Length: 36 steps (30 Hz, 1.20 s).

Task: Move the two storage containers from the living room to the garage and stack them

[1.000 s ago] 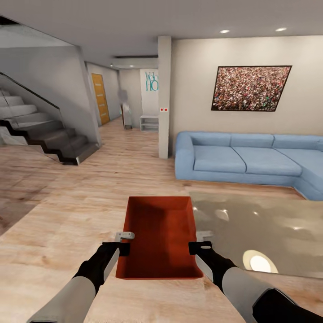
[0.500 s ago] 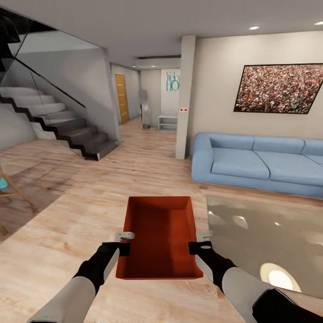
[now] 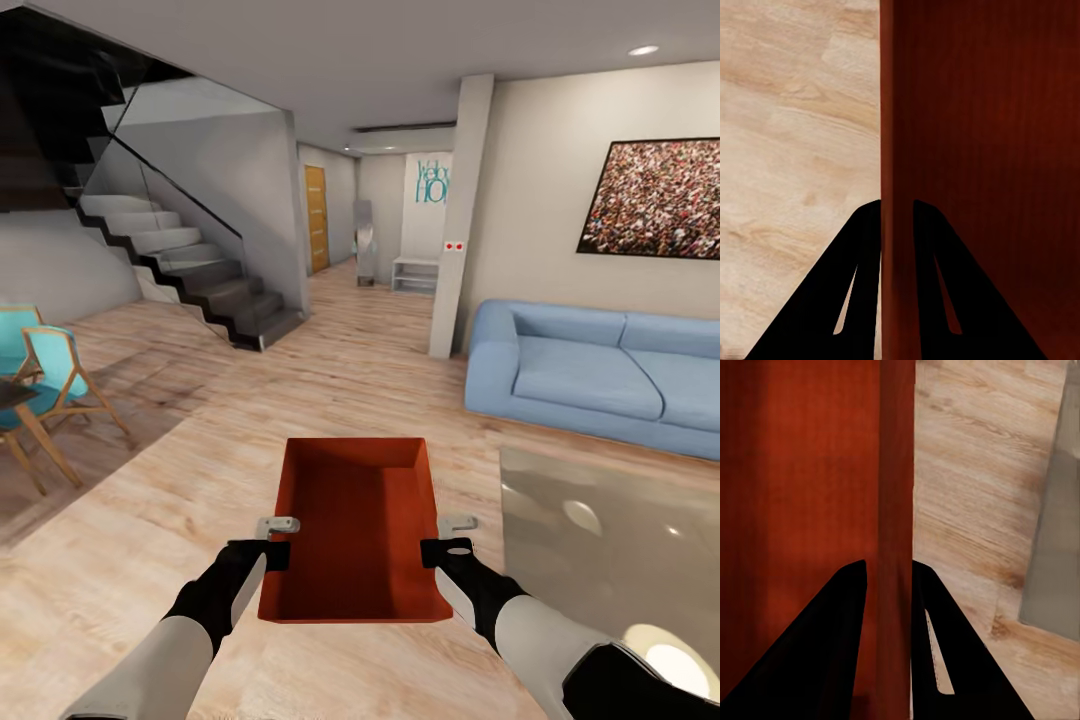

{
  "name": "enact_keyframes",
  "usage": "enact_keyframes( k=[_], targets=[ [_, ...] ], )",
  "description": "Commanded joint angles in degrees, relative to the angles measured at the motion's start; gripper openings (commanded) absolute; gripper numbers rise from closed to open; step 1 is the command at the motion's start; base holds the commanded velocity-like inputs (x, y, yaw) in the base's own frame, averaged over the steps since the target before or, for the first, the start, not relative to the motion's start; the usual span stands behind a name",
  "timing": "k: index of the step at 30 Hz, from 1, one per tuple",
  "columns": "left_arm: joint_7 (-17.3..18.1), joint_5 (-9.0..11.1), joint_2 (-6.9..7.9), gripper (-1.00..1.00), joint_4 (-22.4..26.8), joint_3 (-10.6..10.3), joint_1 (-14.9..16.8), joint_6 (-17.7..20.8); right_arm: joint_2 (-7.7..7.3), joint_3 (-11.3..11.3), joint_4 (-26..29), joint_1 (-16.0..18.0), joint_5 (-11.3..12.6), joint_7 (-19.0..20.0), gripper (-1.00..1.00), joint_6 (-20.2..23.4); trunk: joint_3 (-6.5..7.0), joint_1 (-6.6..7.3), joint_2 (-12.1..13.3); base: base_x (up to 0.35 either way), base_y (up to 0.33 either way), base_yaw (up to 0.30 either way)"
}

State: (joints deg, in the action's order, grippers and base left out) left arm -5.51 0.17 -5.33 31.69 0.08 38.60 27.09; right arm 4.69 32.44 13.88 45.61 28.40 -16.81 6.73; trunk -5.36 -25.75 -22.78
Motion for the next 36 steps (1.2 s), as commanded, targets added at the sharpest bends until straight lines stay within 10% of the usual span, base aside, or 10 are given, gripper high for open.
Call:
enact_keyframes(
  k=[1, 36],
  targets=[
    [-0.6, -2.0, -0.03, -1.00, 0.9, 0.4, 0.1, -2.8, -0.03, 0.9, -0.1, 0.0, 1.1, -0.5, -1.00, 0.4, -0.14, -0.03, -0.1, 0.000, 0.000, 0.276],
    [-1.1, -2.1, -0.12, -1.00, 0.9, 0.4, 0.1, -2.8, -0.03, 0.9, -0.1, 0.0, 1.1, -0.4, -1.00, 0.5, -0.14, -0.03, -0.1, 0.000, 0.000, 0.119]
  ],
)
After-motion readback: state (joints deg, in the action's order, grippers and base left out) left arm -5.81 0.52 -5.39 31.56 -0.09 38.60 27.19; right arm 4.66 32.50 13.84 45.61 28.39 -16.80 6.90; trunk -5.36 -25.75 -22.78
